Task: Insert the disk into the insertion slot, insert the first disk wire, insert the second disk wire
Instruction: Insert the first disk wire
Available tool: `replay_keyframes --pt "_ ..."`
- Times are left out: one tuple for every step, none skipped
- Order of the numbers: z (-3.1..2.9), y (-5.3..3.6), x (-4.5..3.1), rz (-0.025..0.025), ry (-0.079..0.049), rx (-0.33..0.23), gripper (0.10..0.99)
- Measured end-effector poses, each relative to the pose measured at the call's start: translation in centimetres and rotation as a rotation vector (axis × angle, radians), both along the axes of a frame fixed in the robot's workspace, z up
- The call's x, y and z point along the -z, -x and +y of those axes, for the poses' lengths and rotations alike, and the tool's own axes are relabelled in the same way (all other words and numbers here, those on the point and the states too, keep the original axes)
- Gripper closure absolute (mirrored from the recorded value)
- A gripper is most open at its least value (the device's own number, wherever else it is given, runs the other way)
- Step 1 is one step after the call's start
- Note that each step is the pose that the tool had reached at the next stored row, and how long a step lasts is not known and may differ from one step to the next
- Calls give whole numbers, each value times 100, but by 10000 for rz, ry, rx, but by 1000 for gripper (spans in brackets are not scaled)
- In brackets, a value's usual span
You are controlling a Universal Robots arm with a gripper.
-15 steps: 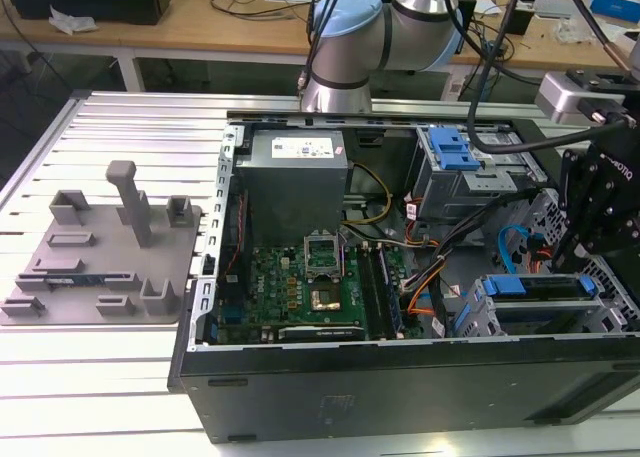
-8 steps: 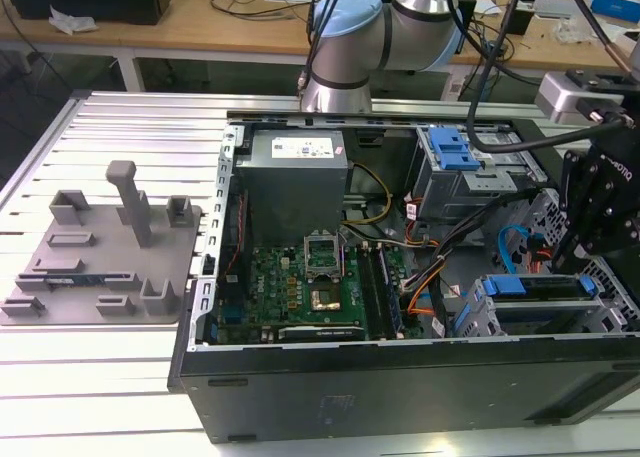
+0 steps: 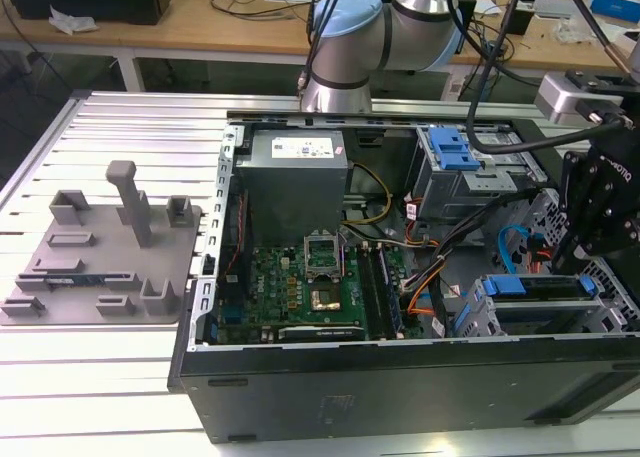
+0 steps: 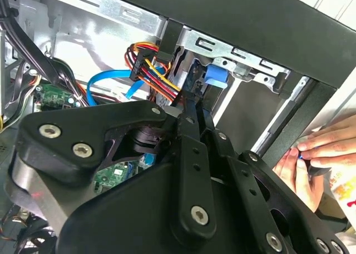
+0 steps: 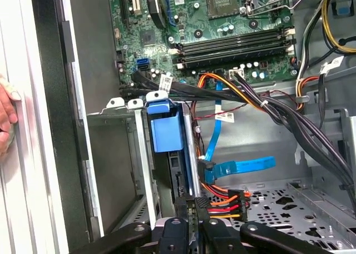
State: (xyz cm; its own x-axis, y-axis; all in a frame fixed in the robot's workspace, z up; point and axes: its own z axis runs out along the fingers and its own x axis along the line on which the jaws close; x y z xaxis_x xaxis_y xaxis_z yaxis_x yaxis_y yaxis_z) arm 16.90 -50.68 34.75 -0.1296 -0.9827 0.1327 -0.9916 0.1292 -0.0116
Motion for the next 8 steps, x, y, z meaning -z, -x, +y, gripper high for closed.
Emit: replay_keyframes --pt "0 0 -1 0 14 0 922" --pt "0 -1 -1 0 32 0 922" --pt "0 -3 -2 0 45 -1 922" --pt "0 -4 -1 -1 62 0 922" --pt "0 -4 -1 0 99 0 922" --pt "-1 -4 -1 -1 113 0 922" --pt "-2 -4 0 0 120 0 922" --pt "-1 -4 2 -1 128 0 922"
